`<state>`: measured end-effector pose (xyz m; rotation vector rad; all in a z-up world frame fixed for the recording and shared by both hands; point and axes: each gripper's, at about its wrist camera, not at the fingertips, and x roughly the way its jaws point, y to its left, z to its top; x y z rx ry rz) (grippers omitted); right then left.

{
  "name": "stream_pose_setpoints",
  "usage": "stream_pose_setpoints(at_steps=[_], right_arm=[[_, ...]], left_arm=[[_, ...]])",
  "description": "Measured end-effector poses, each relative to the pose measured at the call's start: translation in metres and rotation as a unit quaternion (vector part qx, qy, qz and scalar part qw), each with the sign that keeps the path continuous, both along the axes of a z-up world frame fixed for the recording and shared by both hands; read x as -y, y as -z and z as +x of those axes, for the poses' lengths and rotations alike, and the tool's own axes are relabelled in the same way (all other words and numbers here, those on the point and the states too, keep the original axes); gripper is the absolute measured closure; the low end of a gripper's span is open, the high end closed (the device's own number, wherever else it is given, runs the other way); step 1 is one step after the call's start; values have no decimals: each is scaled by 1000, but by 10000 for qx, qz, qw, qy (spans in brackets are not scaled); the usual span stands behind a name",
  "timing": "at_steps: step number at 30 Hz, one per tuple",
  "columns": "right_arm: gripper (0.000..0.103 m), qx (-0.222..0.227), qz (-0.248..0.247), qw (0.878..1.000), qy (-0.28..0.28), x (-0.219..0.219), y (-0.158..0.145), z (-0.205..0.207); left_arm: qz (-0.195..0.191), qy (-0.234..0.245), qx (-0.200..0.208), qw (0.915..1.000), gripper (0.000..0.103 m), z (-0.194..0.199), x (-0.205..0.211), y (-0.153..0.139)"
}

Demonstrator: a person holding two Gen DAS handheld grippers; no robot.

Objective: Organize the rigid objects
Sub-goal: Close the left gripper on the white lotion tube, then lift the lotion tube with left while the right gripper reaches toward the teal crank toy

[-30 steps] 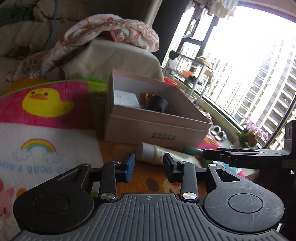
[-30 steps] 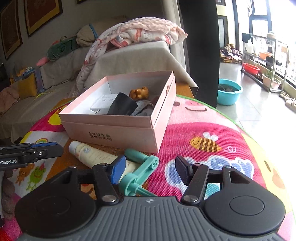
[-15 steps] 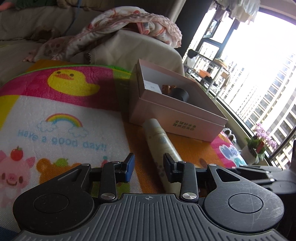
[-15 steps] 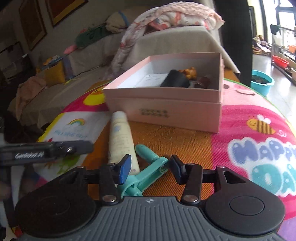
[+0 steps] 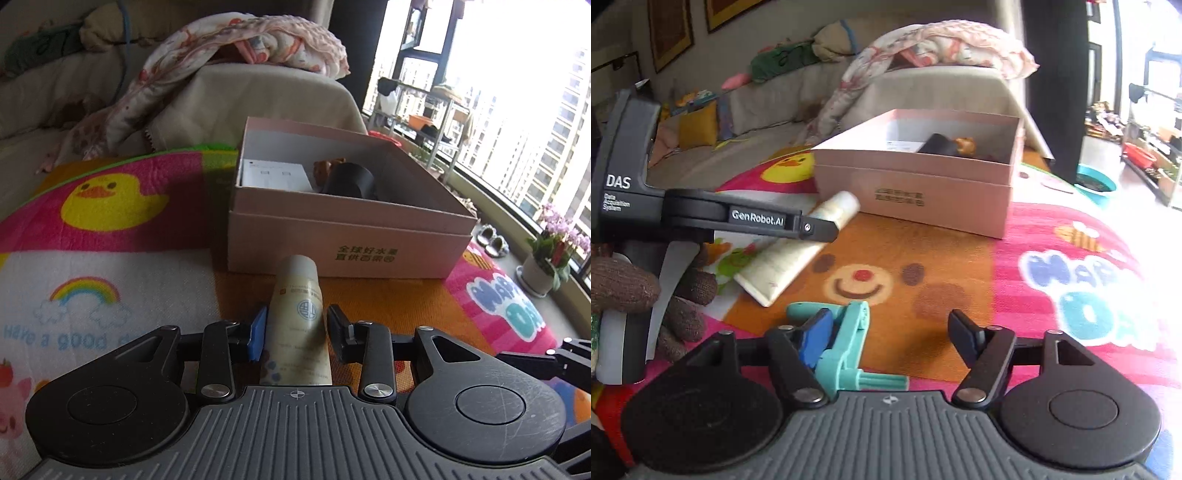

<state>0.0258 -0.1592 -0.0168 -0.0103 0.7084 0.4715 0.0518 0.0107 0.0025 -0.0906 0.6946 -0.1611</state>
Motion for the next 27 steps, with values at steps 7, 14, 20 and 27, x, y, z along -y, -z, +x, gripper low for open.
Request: stream_pose_setpoints(at_steps=[7,14,20,27], right_arm=[[27,34,-60,10000,-9,-3,3,1],[25,55,-106,9999,-58,-5,3,-1],[23,33,-283,9990,-337,-1,2,-11],[19,261,-958,9950,42,23,1,-16]], left_arm=[[226,254,87,9994,64,-7,3,3],[-5,362,115,9993,77,-44,-9,5],[-241,350,121,9990,77,-78,-20,4],[-766,233,112,9967,77,-88,-29,7]])
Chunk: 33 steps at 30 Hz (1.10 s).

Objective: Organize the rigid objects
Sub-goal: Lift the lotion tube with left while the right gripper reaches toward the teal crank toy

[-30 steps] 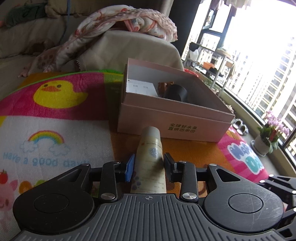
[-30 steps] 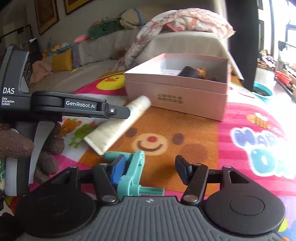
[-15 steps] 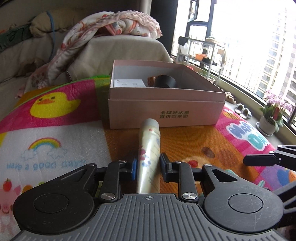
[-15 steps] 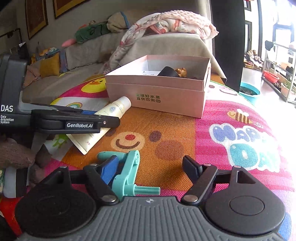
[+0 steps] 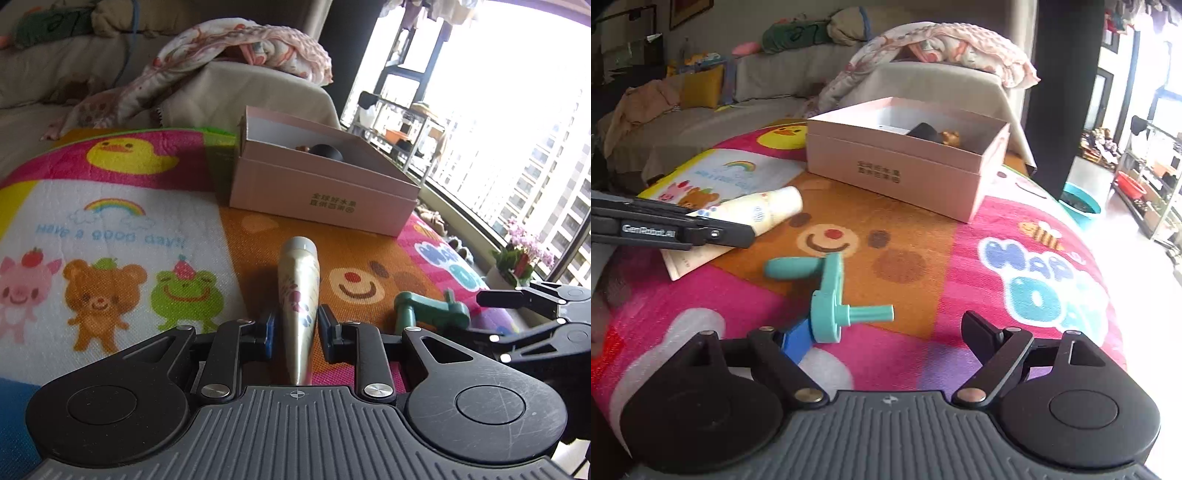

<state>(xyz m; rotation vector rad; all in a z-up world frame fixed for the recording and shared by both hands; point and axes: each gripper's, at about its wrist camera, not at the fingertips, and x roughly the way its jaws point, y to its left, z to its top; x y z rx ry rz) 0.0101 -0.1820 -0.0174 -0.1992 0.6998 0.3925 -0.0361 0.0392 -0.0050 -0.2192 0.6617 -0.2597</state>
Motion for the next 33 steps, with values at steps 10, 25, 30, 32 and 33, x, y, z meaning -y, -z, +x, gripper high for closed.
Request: stream_pose_setpoints(at_steps=[10,25,30,32,33], right_arm=[[11,-149,228,9971,716,22,6,13],[2,-297,291,9977,539,19,7,16],[7,-297,1069,9929,439,19,-4,9],[7,-209,1332,9901,394,10,-12,7],[7,-161,1324,9903,388,2,-14,8]], left_arm=[[348,236,39,9991,74,2,12,-2],[673,288,-188,9971,65,21,10,-8],[1029,366,-11,9940,68,14,18,-6],[1087,352,-4,9935,69,12,19,-6],[1100,345,1,9933,70,12,19,-6]])
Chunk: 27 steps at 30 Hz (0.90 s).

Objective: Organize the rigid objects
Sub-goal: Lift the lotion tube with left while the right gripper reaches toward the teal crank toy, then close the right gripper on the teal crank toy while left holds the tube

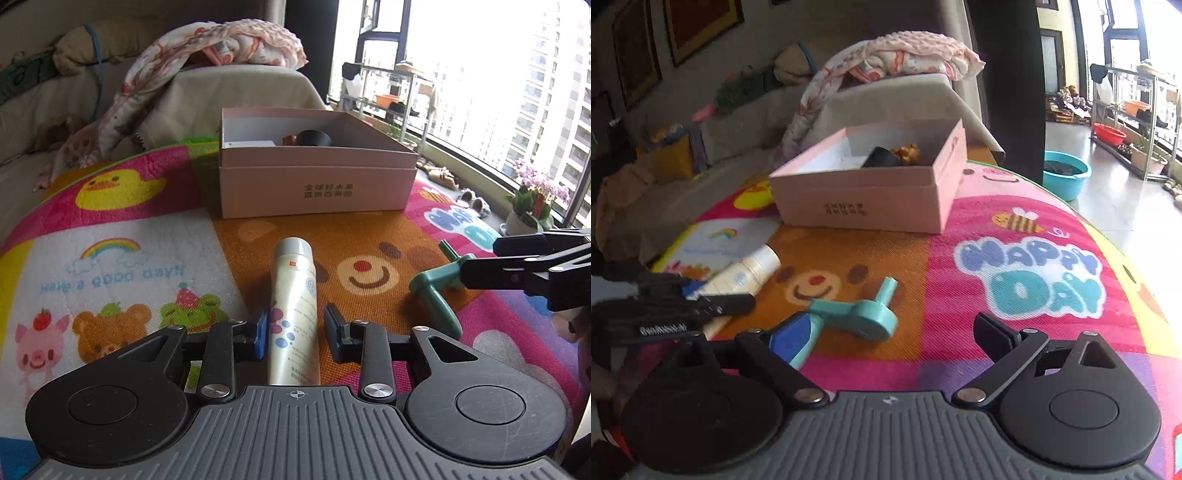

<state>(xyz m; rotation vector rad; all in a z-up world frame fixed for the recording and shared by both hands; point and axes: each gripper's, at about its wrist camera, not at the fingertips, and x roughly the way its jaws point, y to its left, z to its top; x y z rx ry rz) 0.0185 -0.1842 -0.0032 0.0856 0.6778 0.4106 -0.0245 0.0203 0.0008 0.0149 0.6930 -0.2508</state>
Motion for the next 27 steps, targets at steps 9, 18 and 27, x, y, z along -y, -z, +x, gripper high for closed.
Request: stream_pose_setpoints(at_steps=[9,18,27], right_arm=[[8,-91,-869,9962,59,-49,17,15],[8,-108,-948,9954,84,-50,19,15],[8,-95,-952,9954,93,-51,19,13]], left_arm=[[-116,-10,-15,9999,75,-2,-6,-1],[-318,79,-385,9987,74,26,-8,-8],[-451,3,-596,9972,73,66,0,-9]])
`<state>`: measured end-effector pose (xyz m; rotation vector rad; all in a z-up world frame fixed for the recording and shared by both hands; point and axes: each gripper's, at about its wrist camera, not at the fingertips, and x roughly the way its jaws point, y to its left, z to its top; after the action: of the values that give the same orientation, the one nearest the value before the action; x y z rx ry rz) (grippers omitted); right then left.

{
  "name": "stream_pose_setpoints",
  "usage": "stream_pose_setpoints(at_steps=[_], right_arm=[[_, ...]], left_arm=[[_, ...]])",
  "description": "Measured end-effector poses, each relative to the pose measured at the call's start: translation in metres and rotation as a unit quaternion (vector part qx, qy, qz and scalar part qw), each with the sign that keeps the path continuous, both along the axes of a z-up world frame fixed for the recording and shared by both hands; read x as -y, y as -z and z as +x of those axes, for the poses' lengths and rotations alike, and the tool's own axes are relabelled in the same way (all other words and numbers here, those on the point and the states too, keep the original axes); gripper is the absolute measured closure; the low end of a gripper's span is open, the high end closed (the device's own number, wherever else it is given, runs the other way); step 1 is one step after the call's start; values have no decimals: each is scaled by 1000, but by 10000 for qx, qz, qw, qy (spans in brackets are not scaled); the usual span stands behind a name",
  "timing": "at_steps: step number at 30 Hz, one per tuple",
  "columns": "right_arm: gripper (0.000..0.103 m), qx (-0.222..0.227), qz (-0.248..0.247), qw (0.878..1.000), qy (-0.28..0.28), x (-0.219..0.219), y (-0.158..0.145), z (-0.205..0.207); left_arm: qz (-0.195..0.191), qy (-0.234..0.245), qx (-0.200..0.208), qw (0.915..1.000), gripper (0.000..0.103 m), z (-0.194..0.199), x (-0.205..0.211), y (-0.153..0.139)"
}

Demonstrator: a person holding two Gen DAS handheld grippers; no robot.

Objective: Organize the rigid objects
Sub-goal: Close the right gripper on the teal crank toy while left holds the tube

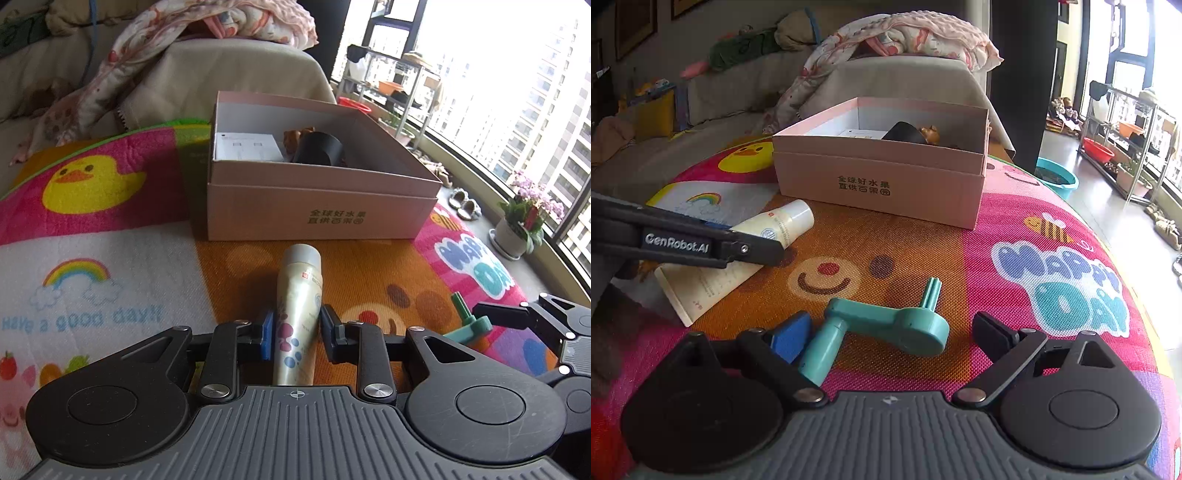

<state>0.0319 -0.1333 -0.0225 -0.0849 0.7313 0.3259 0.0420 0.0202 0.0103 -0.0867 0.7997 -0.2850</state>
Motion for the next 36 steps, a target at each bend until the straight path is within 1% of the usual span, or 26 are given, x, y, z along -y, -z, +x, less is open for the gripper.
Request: stream_pose_setpoints(at_steps=[2,4,6,11,15,17,18,22,23,27,29,32,36], right_arm=[[8,-2,2,10000,-1,0,0,0],[8,0,7,10000,1,0,0,0],[8,-3,6,10000,0,0,0,0],[8,-2,11,10000,6,0,-1,0],[8,-2,16,10000,5,1,-1,0],[8,-2,34,10000,8,1,-1,0],[8,-2,46,10000,10,1,-2,-1],[8,1,90,10000,21,3,-2,-1],[8,2,94,10000,22,3,-2,-1],[8,2,116,9999,26,4,-2,-1],[8,2,125,9999,28,4,-1,-1],[8,3,128,9999,30,4,-1,-1],[9,18,179,9998,86,6,-2,-1]], left_arm=[[16,-1,22,10000,73,2,2,1],[120,70,102,9999,74,-1,5,2],[203,166,175,9995,74,-8,5,3],[262,380,235,9987,74,-28,1,3],[466,627,220,9967,74,-42,1,0],[485,705,197,9961,74,-45,-1,0],[427,688,171,9966,74,-45,-2,0],[-166,321,-101,9993,74,-29,-15,-2],[-192,238,-107,9995,73,-24,-15,-4],[-44,54,34,10000,73,-4,-10,-10],[-9,33,27,10000,72,8,-7,-10],[127,73,-45,9999,71,22,3,-4],[345,169,131,9992,71,22,12,0]])
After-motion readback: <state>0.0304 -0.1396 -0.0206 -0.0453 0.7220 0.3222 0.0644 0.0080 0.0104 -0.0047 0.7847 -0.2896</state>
